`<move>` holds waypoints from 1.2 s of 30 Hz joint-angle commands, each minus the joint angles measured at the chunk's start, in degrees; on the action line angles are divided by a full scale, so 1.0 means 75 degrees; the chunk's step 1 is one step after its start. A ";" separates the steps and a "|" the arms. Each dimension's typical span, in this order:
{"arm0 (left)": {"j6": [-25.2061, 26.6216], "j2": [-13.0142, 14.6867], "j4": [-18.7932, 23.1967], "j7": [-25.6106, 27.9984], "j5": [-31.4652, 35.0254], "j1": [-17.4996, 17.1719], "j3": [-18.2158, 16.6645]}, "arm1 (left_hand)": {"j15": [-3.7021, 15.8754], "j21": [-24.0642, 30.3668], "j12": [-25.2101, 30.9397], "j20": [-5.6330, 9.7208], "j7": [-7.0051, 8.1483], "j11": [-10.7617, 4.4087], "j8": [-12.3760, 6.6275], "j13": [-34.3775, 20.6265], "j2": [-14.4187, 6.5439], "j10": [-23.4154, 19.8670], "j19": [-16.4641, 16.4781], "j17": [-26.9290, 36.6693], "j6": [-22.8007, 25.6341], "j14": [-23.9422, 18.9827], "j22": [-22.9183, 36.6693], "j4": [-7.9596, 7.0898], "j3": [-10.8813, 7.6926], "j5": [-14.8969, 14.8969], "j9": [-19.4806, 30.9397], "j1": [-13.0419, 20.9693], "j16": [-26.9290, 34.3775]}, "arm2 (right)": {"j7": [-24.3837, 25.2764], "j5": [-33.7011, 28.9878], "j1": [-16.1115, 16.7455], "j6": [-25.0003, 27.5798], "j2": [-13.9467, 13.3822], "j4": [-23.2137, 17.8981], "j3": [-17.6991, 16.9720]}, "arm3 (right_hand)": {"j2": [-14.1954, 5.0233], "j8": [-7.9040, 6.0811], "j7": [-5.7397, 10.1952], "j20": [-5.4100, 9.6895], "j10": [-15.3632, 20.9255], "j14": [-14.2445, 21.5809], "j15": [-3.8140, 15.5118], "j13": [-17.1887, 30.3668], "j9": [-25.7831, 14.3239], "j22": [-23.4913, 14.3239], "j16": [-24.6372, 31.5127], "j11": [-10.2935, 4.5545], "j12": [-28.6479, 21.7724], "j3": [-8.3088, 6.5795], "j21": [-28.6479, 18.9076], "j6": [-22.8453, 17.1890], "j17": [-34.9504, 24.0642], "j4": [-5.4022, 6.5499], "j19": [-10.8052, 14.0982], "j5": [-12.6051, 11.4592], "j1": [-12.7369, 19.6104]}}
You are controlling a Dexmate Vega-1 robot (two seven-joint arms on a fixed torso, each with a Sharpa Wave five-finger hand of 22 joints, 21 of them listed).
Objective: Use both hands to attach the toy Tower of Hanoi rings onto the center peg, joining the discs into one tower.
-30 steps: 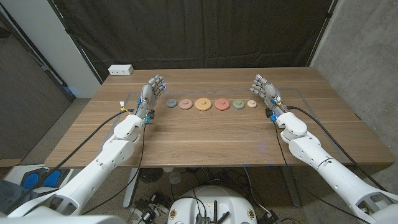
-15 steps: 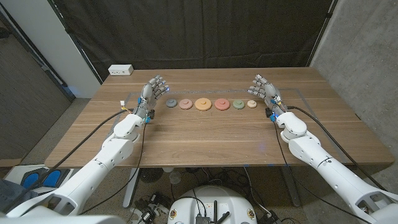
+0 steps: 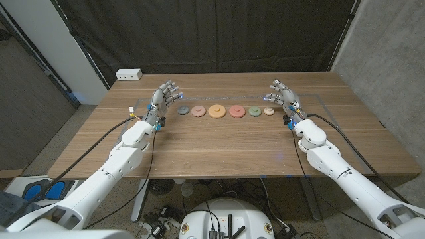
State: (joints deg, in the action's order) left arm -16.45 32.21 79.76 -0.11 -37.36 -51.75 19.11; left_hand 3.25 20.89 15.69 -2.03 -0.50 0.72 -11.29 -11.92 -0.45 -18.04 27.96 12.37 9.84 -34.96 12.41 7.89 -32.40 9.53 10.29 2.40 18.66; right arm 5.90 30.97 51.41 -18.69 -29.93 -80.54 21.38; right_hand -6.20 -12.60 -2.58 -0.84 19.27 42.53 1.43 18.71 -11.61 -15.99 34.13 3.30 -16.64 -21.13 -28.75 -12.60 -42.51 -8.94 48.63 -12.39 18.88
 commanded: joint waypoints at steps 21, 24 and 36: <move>-0.0114 0.0029 -0.0093 -0.0036 0.0112 -0.0045 0.0067 | 0.1030 0.2048 0.0307 0.1028 -0.0236 -0.0003 -0.0065 -0.0281 -0.0058 -0.1370 0.2476 0.1149 0.0887 -0.3242 0.1295 0.0218 0.0079 0.0031 0.0028 0.0402 0.2029 | 0.0529 -0.0473 0.0049 0.0072 0.0099 -0.0062 0.0137 | 0.0052 -0.0196 0.0077 0.1689 0.0862 0.1737 0.1478 0.0630 -0.0142 -0.1984 0.3592 -0.0149 0.0014 -0.0192 -0.2605 -0.0908 -0.3442 -0.0096 0.2062 -0.0132 0.1184; -0.0112 0.0004 -0.0087 0.0051 0.0149 -0.0043 0.0070 | 0.1186 0.2570 0.0300 0.1234 -0.0245 -0.0074 -0.0042 -0.0405 -0.0003 -0.1519 0.2718 0.1728 0.0982 -0.3667 0.1829 0.0296 0.0098 0.0032 0.0047 0.0769 0.2751 | 0.0580 -0.0523 0.0049 0.0052 0.0103 -0.0066 0.0137 | 0.0093 -0.0206 0.0069 0.1742 0.0931 0.1885 0.1474 0.0671 -0.0145 -0.2111 0.3842 -0.0146 0.0031 -0.0238 -0.2777 -0.0989 -0.3682 -0.0078 0.2208 -0.0130 0.1190; -0.0159 -0.0167 0.0083 0.0869 0.0458 -0.0193 0.0019 | 0.1238 0.3652 -0.0212 0.1845 0.0015 -0.0171 -0.0043 -0.0734 0.0328 -0.0635 0.3813 0.4212 0.1297 -0.4350 0.2427 0.0238 0.0091 0.0036 0.0090 0.1498 0.5056 | 0.0765 -0.0736 0.0008 0.0002 0.0154 0.0007 0.0174 | 0.0321 -0.0034 0.0327 0.1775 0.0332 0.2088 0.1445 0.0548 -0.0123 -0.2484 0.4596 0.0110 0.0537 -0.0444 -0.3354 -0.0840 -0.3809 -0.0085 0.2794 -0.0145 0.1180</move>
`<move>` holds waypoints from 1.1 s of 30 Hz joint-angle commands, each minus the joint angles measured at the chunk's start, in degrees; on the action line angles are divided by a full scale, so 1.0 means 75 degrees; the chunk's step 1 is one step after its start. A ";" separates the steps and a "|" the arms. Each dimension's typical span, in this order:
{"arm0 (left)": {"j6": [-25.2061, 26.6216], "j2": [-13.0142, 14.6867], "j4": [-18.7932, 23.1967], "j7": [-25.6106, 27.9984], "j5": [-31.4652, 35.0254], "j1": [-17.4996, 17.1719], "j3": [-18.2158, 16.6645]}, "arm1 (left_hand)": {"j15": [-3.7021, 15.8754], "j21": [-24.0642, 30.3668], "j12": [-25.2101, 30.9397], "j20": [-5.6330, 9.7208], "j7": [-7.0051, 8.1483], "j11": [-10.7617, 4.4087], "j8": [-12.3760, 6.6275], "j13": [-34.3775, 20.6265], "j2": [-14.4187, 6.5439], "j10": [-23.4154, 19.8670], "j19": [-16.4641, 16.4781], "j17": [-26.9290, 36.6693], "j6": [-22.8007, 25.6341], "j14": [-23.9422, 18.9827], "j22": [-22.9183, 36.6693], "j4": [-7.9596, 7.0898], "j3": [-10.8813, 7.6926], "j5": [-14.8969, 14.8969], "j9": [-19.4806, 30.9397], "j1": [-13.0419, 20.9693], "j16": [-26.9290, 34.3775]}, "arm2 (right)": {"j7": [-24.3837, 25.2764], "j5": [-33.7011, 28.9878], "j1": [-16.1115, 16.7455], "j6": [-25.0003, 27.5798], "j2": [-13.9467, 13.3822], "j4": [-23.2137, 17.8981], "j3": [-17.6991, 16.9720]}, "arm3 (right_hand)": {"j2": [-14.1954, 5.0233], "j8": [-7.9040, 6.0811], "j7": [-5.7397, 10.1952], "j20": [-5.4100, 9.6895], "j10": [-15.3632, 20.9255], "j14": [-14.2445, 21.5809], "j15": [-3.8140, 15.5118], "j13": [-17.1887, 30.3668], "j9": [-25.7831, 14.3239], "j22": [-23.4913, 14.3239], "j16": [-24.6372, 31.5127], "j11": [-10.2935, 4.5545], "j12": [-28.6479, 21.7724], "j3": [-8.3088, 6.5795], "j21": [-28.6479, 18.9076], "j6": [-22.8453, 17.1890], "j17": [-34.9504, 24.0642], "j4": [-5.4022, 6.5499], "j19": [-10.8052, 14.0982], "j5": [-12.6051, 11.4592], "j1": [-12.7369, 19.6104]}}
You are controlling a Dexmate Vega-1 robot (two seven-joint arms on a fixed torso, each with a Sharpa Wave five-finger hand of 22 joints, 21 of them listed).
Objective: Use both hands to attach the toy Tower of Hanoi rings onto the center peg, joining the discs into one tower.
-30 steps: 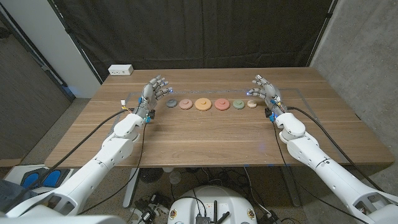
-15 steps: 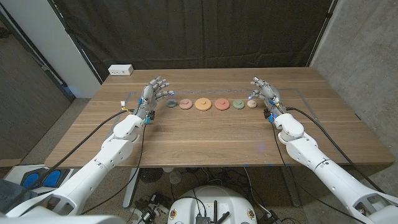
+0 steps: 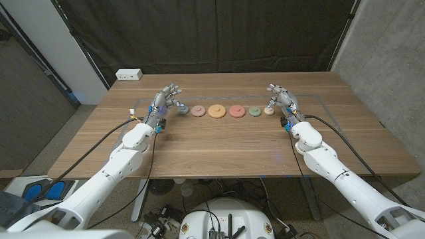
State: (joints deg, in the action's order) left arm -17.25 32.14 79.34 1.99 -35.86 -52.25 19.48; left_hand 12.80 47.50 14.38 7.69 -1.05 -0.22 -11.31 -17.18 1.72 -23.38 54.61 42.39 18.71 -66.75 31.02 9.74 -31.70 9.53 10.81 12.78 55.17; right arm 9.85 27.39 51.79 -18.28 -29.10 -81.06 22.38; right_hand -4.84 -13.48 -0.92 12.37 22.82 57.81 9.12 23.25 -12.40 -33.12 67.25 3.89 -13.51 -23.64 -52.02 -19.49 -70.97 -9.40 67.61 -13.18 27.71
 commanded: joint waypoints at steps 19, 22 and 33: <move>-0.0264 -0.0310 -0.0027 0.0756 0.0451 -0.0091 0.0013 | -0.0040 0.0188 -0.0338 0.0611 0.0109 -0.0164 0.0056 0.0089 0.0169 0.0674 0.0835 0.0572 0.0062 -0.0127 -0.0391 0.0041 -0.0101 0.0064 0.0008 0.0462 0.0552 | 0.0152 -0.0132 0.0017 0.0287 -0.0087 -0.0111 0.0055 | 0.0619 0.0129 0.0121 0.0059 0.0188 0.0337 0.0436 -0.0387 0.0093 -0.0840 0.1192 -0.0624 0.0213 -0.0439 -0.0974 -0.0145 -0.0043 -0.0100 0.1061 -0.0059 0.0292; -0.0335 -0.0341 -0.0067 0.0782 0.0485 -0.0090 0.0013 | -0.0039 0.0191 -0.0352 0.0614 0.0109 -0.0205 0.0070 0.0130 0.0201 0.0702 0.0879 0.0603 0.0025 -0.0081 -0.0442 0.0042 -0.0125 0.0071 0.0002 0.0551 0.0580 | 0.0198 -0.0160 0.0026 0.0315 -0.0095 -0.0141 0.0057 | 0.0663 0.0138 0.0025 0.0058 0.0211 0.0363 0.0434 -0.0423 0.0101 -0.0929 0.1309 -0.0642 0.0225 -0.0487 -0.1043 -0.0163 -0.0039 -0.0088 0.1114 -0.0063 0.0322; -0.0607 -0.0427 -0.0247 0.0838 0.0668 -0.0037 0.0041 | -0.0046 0.0212 -0.0322 0.0633 0.0074 -0.0337 0.0037 0.0234 0.0283 0.0629 0.0881 0.0615 0.0063 -0.0002 -0.0508 0.0115 -0.0241 0.0165 0.0001 0.1091 0.0687 | 0.0606 -0.0467 0.0076 0.0332 -0.0067 -0.0223 0.0071 | 0.0812 0.0002 0.0045 0.0057 0.0573 0.0342 0.0422 -0.0344 0.0016 -0.0958 0.1982 -0.0881 0.0081 -0.0903 -0.1003 -0.0546 -0.0035 -0.0136 0.1021 -0.0316 0.0859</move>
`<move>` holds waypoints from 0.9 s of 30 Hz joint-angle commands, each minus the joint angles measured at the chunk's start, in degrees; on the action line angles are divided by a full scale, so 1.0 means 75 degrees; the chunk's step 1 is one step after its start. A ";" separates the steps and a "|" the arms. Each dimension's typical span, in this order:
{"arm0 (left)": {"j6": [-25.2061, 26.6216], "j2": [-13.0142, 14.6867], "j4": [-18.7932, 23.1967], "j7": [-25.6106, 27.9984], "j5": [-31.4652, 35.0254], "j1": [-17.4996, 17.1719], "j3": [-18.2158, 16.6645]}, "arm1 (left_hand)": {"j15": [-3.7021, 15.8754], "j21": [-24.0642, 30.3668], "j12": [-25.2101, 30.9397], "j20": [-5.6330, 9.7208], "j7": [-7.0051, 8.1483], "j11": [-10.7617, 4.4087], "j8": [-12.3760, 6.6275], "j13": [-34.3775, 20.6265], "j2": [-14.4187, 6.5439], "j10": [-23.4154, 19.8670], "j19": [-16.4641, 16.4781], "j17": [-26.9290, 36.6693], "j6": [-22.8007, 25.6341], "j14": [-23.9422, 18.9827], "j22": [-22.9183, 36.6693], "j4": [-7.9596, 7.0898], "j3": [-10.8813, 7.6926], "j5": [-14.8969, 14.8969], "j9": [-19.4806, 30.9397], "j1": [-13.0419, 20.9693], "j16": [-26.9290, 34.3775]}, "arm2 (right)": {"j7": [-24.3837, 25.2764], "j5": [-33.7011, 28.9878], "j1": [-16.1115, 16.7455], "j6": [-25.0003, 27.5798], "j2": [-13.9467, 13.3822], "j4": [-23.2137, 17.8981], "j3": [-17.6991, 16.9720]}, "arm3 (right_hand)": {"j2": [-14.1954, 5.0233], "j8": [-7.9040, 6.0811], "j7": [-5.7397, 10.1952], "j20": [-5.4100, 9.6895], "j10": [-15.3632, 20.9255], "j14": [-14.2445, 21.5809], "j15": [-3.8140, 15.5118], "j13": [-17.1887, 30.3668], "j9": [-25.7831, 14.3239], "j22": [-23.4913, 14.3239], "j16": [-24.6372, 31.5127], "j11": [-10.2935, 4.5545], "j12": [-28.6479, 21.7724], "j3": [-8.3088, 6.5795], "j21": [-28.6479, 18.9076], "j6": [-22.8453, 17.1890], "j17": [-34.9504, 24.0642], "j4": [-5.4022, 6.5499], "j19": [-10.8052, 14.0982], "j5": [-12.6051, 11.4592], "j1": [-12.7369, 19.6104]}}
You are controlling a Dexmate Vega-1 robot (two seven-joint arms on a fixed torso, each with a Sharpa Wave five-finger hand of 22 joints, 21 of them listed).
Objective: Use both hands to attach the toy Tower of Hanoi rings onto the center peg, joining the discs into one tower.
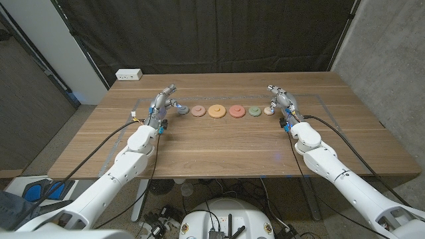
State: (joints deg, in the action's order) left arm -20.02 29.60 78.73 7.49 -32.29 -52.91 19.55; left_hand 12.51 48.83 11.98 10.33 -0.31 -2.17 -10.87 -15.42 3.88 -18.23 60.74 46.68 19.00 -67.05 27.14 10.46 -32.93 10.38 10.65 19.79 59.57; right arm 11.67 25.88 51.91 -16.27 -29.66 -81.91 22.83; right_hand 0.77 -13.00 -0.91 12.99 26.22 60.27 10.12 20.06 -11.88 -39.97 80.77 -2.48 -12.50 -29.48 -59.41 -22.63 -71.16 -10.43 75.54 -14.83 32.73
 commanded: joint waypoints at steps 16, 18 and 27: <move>0.0089 0.0141 0.0196 0.0670 0.0771 -0.0030 0.0087 | -0.0011 0.0160 0.0031 0.0277 0.0034 -0.0272 -0.0023 0.0072 0.0241 -0.0194 0.0077 0.0177 0.0054 0.0012 0.0004 0.0060 -0.0172 0.0252 0.0049 0.1165 0.0453 | 0.0792 -0.0673 0.0103 0.0460 -0.0110 -0.0370 0.0054 | 0.0668 0.0030 0.0143 -0.0028 -0.0020 -0.0181 0.0288 0.0338 -0.0095 -0.0053 0.0808 -0.0186 -0.0033 -0.0334 -0.0010 0.0069 0.0010 0.0008 -0.0098 -0.0078 0.0700; 0.0194 0.0183 0.0293 0.0828 0.0893 -0.0067 0.0095 | -0.0012 0.0156 0.0012 0.0283 0.0051 -0.0349 -0.0003 0.0076 0.0301 -0.0143 0.0046 0.0199 -0.0009 0.0020 -0.0008 0.0072 -0.0167 0.0272 0.0051 0.1293 0.0497 | 0.0852 -0.0744 0.0099 0.0483 -0.0107 -0.0382 0.0074 | 0.0698 0.0032 0.0143 -0.0027 -0.0027 -0.0189 0.0287 0.0363 -0.0097 -0.0025 0.0860 -0.0191 -0.0034 -0.0358 0.0018 0.0079 0.0012 0.0012 -0.0128 -0.0061 0.0764; 0.0392 0.0272 0.0529 0.1304 0.1290 -0.0150 0.0083 | -0.0008 0.0242 0.0064 0.0291 0.0271 -0.0559 -0.0038 0.0037 0.0550 -0.0144 -0.0019 0.0134 -0.0053 0.0152 -0.0071 0.0071 -0.0134 0.0465 0.0069 0.2525 0.0702 | 0.1089 -0.0934 0.0148 0.0707 -0.0148 -0.0543 0.0097 | 0.0781 0.0068 0.0194 -0.0028 -0.0125 -0.0242 0.0285 0.0467 -0.0107 -0.0026 0.1038 -0.0280 -0.0012 -0.0486 0.0015 0.0207 0.0018 0.0004 -0.0141 -0.0019 0.1106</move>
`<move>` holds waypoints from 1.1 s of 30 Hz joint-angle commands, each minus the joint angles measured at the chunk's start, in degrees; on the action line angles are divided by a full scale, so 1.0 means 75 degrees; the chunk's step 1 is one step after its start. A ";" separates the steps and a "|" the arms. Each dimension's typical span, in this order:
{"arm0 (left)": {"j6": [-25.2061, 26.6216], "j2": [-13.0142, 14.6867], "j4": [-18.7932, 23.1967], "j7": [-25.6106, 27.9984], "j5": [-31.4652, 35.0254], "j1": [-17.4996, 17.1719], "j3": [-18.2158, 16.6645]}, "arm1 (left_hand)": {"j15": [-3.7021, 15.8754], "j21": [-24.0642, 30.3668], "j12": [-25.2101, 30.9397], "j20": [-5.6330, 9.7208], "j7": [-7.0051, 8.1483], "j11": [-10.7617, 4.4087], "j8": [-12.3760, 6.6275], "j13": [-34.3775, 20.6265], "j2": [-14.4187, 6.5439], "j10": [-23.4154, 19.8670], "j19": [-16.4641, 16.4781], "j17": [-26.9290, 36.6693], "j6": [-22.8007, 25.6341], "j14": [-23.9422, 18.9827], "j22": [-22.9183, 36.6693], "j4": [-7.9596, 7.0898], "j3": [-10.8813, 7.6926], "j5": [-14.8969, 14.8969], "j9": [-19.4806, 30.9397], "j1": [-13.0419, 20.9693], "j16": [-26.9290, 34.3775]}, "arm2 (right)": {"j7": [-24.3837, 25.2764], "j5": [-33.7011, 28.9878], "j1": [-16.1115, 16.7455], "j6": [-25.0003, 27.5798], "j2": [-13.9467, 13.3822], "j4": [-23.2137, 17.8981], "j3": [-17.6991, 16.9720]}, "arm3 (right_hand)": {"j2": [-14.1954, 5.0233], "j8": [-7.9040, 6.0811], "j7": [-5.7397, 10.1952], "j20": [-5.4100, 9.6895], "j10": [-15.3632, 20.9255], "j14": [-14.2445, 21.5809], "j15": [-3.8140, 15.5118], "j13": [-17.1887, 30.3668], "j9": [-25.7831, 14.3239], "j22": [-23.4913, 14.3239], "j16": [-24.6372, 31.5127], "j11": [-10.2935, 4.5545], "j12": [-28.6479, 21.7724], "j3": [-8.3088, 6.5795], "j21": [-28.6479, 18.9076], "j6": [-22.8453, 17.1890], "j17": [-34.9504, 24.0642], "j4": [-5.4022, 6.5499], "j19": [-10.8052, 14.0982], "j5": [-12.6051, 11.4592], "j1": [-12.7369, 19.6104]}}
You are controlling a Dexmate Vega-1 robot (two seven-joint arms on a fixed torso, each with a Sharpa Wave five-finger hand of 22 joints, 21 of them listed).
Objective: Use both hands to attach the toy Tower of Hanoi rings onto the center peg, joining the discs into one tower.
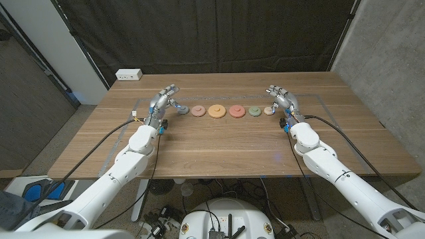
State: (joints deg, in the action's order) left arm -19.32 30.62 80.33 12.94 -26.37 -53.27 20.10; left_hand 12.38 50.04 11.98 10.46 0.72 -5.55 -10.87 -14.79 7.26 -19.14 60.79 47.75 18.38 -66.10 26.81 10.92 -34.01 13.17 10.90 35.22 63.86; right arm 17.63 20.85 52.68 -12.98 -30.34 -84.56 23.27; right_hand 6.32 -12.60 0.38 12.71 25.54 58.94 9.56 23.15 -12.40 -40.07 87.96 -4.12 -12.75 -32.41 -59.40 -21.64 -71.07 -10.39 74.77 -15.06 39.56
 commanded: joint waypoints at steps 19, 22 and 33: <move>0.1004 0.0391 0.0859 0.1550 0.1724 -0.0160 0.0170 | 0.0009 0.0381 0.0198 0.0250 0.0223 -0.0269 -0.0096 -0.0164 0.0175 -0.0294 0.0130 0.0111 0.0223 -0.0229 -0.0135 -0.0101 0.0462 0.0226 0.0060 0.1615 0.0713 | 0.0907 -0.0778 0.0252 0.0769 -0.0194 -0.0681 0.0076 | 0.0105 -0.0101 0.0155 0.0007 -0.0047 -0.0169 0.0357 0.0199 -0.0085 0.0129 0.0147 -0.0084 0.0003 -0.0235 0.0105 -0.0091 0.0029 0.0048 -0.0121 0.0101 0.0636; 0.1089 0.0428 0.0923 0.1652 0.1877 -0.0169 0.0182 | 0.0009 0.0397 0.0202 0.0249 0.0223 -0.0273 -0.0105 -0.0170 0.0168 -0.0306 0.0129 0.0062 0.0252 -0.0195 -0.0141 -0.0111 0.0497 0.0228 0.0061 0.1638 0.0689 | 0.1047 -0.1001 0.0249 0.0937 -0.0249 -0.0796 0.0122 | 0.0091 -0.0129 0.0155 0.0005 -0.0040 -0.0189 0.0356 0.0229 -0.0109 0.0127 0.0134 -0.0086 -0.0003 -0.0251 0.0092 -0.0130 0.0035 0.0075 -0.0114 0.0110 0.0655; 0.1740 0.0651 0.1358 0.2284 0.2830 -0.0234 0.0299 | 0.0012 0.0481 0.0225 0.0242 0.0236 -0.0291 -0.0122 -0.0198 0.0097 -0.0376 0.0154 0.0071 0.0348 -0.0267 -0.0170 -0.0155 0.0637 0.0240 0.0063 0.1729 0.0803 | 0.1201 -0.1457 0.0206 0.1309 -0.0365 -0.1010 0.0255 | 0.0073 -0.0131 0.0166 0.0002 -0.0102 -0.0239 0.0355 0.0277 -0.0129 0.0248 0.0107 -0.0070 0.0029 -0.0272 0.0166 -0.0122 0.0043 0.0109 -0.0185 0.0128 0.0681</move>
State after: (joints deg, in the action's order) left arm -10.57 33.91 87.33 25.58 -11.84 -54.59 21.49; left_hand 12.48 53.13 13.36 10.53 2.47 -7.70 -11.29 -16.12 7.83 -21.34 61.34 48.28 20.39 -67.46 25.49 9.65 -29.55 14.63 11.07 47.53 69.34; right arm 24.58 13.95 54.29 -6.30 -32.13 -90.18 24.20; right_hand 6.69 -13.26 1.31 12.79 24.95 57.44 8.99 25.13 -13.20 -38.21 88.68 -4.70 -12.75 -33.99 -58.24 -22.19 -70.67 -9.76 73.65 -14.18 44.13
